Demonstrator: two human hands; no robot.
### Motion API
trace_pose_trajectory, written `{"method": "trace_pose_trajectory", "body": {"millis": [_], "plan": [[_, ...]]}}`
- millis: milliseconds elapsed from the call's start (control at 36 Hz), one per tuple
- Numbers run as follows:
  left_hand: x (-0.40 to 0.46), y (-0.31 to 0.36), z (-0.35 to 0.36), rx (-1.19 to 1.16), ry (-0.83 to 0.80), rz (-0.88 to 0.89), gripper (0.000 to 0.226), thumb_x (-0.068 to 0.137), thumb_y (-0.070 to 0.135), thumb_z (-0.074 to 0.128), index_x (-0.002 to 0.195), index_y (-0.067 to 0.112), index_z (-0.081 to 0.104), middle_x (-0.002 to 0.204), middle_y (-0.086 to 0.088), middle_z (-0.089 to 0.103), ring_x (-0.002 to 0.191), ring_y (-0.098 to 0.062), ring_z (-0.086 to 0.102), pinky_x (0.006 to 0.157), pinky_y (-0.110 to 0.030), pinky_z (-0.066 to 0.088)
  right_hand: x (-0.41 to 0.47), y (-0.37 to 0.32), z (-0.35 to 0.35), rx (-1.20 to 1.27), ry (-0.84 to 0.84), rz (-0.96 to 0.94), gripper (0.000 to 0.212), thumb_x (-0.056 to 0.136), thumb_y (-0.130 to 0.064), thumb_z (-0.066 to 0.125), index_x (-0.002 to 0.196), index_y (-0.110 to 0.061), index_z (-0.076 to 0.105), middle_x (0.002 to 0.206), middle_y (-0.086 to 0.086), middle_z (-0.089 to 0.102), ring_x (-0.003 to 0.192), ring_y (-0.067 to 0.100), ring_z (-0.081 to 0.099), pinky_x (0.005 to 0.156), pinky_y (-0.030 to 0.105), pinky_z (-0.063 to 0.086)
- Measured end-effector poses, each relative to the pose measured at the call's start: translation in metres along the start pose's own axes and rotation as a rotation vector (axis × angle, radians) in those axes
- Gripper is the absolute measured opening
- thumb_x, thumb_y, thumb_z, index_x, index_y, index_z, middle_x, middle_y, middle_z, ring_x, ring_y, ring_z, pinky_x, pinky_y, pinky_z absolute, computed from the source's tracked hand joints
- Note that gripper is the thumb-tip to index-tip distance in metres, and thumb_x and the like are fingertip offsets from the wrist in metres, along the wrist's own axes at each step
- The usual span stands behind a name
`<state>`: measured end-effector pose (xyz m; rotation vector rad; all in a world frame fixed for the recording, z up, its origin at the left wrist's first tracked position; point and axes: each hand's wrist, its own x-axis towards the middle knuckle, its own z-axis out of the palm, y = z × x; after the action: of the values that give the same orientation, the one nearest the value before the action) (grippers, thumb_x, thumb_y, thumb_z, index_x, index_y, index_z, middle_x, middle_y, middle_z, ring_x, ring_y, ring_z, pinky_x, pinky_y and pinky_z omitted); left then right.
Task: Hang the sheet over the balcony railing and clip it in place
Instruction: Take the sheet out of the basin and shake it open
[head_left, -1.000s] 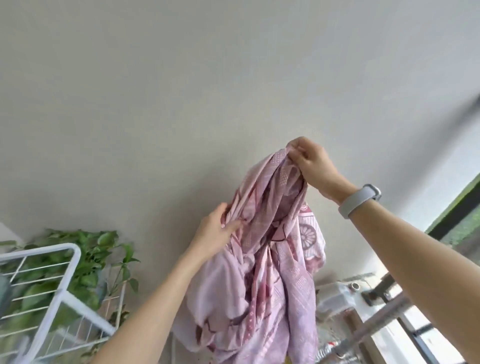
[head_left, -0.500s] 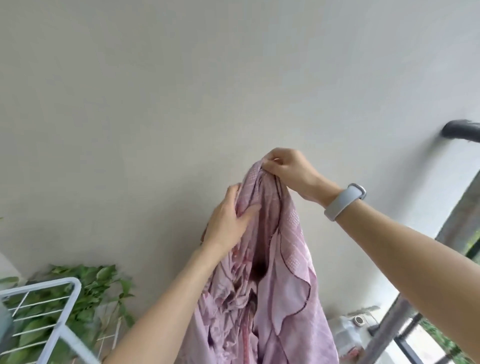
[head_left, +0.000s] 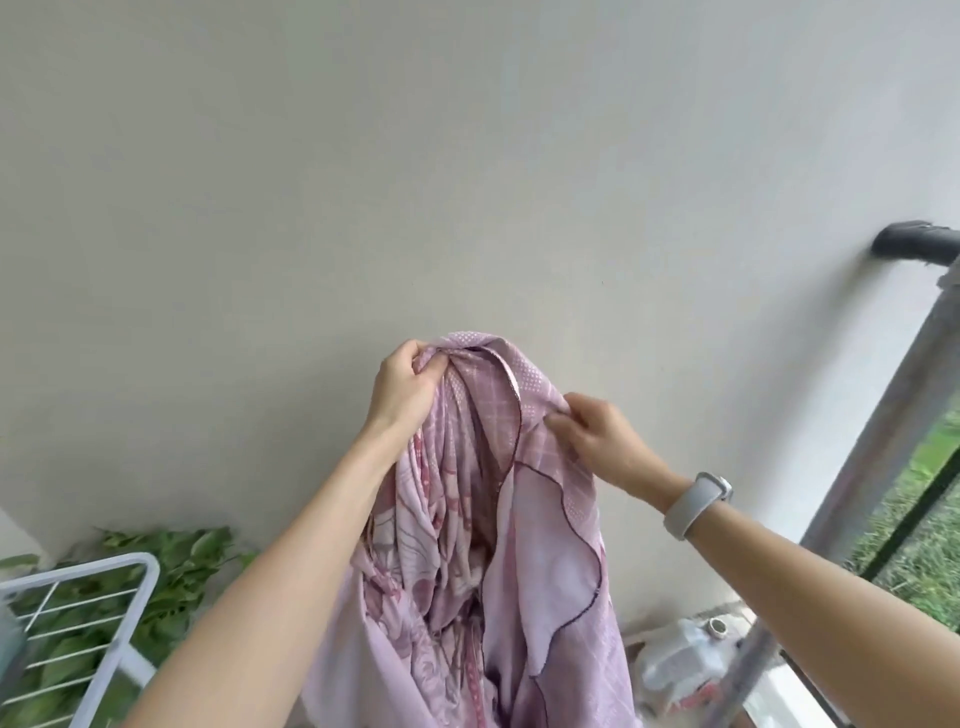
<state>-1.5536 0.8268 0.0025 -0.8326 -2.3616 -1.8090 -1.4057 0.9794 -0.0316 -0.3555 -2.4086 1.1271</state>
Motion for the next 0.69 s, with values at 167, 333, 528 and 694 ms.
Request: {"method": "trace_pose_trajectory", "body": {"millis": [167,333,528,694], "plan": [[-0.010,-0.018,0.000,0.237,0.065,0.003,0.033,0.078,0.020,0.070,0.105,0.014,0.051,0.103,-0.005,0.051,0.088,-0.023,0.057,0.087,-0.035,0.045,0.040,-0.051,-0.049,0.223,0.180,-0.024,0.027,0.091,-0.013,0.050,0.085,0.012,0.058,0.074,0.009,0.050,0.071,0.016,0.042,0.066,0.031,0.035],[-0.071,-0.015,0.040,-0.049,-0.268,0.053,0.049,0.060,0.059,0.068,0.100,0.052,0.040,0.105,0.012,0.051,0.091,0.004,0.053,0.072,-0.014,0.044,0.061,-0.092,-0.055,0.234,0.151,-0.074,0.025,0.090,-0.016,0.053,0.065,-0.015,0.056,0.063,0.000,0.049,0.064,0.013,0.044,0.064,0.031,0.037],[-0.072,-0.042,0.068,0.046,0.008,0.007,0.016,0.086,0.024,0.057,0.099,0.013,0.053,0.082,0.008,0.054,0.084,-0.018,0.052,0.058,-0.009,0.034,0.063,-0.099,-0.071,0.405,0.159,-0.056,0.030,0.089,-0.017,0.054,0.059,-0.016,0.052,0.057,-0.001,0.046,0.057,0.013,0.044,0.056,0.029,0.035],[-0.041,-0.055,0.038,-0.002,-0.016,-0.055,0.025,0.095,0.005,0.040,0.085,0.004,0.062,0.083,-0.013,0.062,0.080,-0.017,0.051,0.073,-0.031,0.041,0.061,-0.057,-0.093,-0.007,0.361,-0.042,0.026,0.086,-0.022,0.053,0.063,-0.010,0.052,0.055,0.000,0.046,0.058,0.015,0.041,0.053,0.028,0.033]]}}
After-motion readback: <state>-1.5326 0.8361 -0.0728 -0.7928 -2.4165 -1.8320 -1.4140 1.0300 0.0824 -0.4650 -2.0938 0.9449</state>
